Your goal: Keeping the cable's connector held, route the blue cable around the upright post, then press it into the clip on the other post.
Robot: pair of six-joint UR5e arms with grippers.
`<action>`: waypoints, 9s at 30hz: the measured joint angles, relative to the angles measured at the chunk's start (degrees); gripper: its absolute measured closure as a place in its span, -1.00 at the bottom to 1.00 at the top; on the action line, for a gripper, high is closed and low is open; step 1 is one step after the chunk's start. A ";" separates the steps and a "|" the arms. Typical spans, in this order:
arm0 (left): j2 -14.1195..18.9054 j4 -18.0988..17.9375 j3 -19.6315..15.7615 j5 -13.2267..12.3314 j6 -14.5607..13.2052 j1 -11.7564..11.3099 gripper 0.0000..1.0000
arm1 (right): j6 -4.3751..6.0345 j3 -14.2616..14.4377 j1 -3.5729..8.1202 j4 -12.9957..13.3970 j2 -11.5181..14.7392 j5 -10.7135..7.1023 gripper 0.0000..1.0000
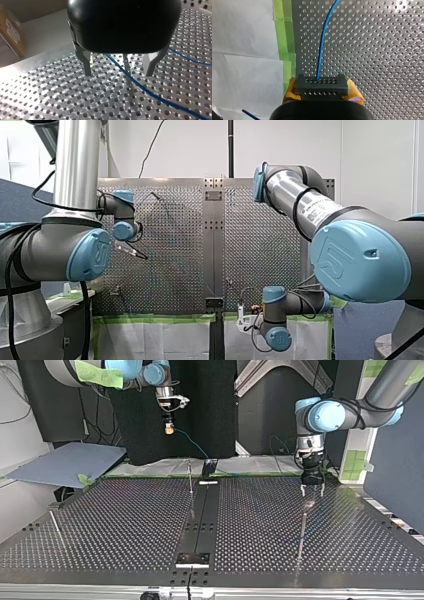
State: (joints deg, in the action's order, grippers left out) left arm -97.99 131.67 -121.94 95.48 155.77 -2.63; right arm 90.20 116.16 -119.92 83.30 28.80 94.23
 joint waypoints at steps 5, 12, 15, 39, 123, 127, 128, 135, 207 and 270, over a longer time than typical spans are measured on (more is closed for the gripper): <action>1.37 0.90 -0.26 1.12 -0.28 0.25 -1.00 | 0.00 0.00 0.00 0.09 0.00 0.00 1.00; 1.72 1.24 -0.51 1.33 -0.33 1.40 -1.00 | 0.00 0.01 0.00 0.06 0.00 0.00 1.00; 1.73 1.66 -0.65 2.03 -0.36 2.03 -1.00 | 0.00 0.01 0.01 0.04 0.00 0.00 1.00; 5.63 7.24 -1.78 7.77 -1.91 7.34 -1.00 | 0.00 0.00 0.08 0.03 0.00 0.00 1.00; 19.06 47.97 20.80 8.84 -40.95 7.93 -1.00 | 0.58 -2.06 0.35 -2.10 0.09 -1.98 1.00; 18.80 50.33 20.80 9.95 -43.29 8.97 -1.00 | 0.54 -2.17 0.45 -2.87 0.09 -2.00 1.00; 18.63 51.02 20.80 10.11 -44.01 9.31 -1.00 | 0.53 -2.20 0.51 -3.03 0.09 -2.00 1.00; 16.63 54.90 20.80 10.37 -47.90 11.19 -1.00 | 0.52 -2.35 0.67 -3.54 0.09 -1.96 1.00; 15.52 55.74 24.50 9.44 -67.75 10.47 -1.00 | 1.05 -5.98 2.97 -7.87 2.46 -4.09 1.00; -3.04 27.36 27.63 30.82 -90.24 24.91 -1.00 | 0.70 -5.98 2.19 -8.06 2.35 -5.63 1.00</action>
State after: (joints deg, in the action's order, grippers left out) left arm -101.03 159.02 -94.31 126.30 65.53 22.28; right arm 90.90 110.18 -117.73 75.24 31.15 88.60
